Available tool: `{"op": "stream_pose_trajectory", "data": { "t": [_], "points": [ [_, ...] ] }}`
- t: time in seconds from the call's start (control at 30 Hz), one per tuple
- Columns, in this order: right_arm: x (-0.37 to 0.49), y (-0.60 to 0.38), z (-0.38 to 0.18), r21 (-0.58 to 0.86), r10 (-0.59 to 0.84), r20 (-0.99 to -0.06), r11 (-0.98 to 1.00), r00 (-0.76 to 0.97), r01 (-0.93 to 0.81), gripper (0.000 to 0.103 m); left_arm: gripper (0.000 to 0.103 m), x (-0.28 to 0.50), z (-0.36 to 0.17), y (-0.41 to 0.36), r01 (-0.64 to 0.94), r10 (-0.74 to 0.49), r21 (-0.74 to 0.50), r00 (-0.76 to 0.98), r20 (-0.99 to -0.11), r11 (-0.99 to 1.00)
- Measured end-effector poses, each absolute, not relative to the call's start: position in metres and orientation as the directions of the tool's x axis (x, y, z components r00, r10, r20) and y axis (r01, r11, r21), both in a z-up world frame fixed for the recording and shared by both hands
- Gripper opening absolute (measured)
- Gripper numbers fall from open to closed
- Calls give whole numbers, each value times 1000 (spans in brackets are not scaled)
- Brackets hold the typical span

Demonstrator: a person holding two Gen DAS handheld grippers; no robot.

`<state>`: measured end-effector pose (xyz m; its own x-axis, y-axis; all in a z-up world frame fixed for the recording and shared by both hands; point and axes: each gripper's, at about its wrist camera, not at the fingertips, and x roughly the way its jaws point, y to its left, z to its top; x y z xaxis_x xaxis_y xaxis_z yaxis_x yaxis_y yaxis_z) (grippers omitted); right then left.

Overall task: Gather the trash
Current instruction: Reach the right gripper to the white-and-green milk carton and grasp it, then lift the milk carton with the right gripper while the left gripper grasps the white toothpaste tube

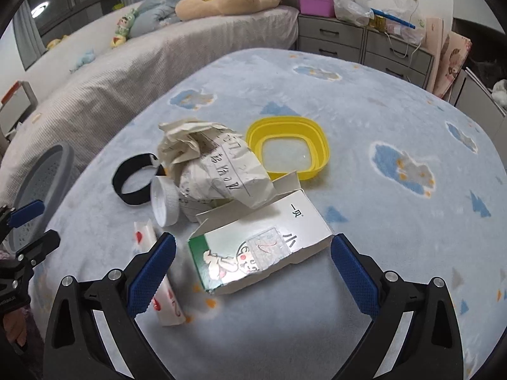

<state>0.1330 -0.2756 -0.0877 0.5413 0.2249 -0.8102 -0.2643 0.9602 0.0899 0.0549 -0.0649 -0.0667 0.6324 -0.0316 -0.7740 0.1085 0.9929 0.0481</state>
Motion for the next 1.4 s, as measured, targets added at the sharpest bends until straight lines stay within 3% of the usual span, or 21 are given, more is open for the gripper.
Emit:
{"op": "stream_pose_trajectory", "data": {
  "t": [0.27, 0.5, 0.67, 0.77, 1.0, 1.4],
  "points": [
    [143, -284, -97, 114, 233, -822, 961, 519, -251, 95, 69, 56, -73, -79, 119, -36, 44, 600, -799, 992],
    [138, -290, -93, 142, 259, -802, 958, 538, -250, 75, 69, 57, -77, -101, 98, -75, -23, 569, -819, 995],
    [135, -297, -91, 179, 292, -792, 951, 537, -253, 70, 69, 62, -76, -119, 103, -75, -19, 570, -818, 994],
    [133, -300, -90, 191, 307, -788, 946, 533, -261, 56, 69, 66, -76, -127, 103, -79, -25, 569, -818, 994],
    [132, -306, -88, 240, 350, -783, 933, 515, -269, 48, 69, 73, -79, -143, 117, -93, -33, 561, -822, 993],
    [125, -323, -72, 267, 350, -750, 937, 562, -227, 45, 69, 75, -82, -152, 118, -109, -51, 556, -824, 992]
  ]
}}
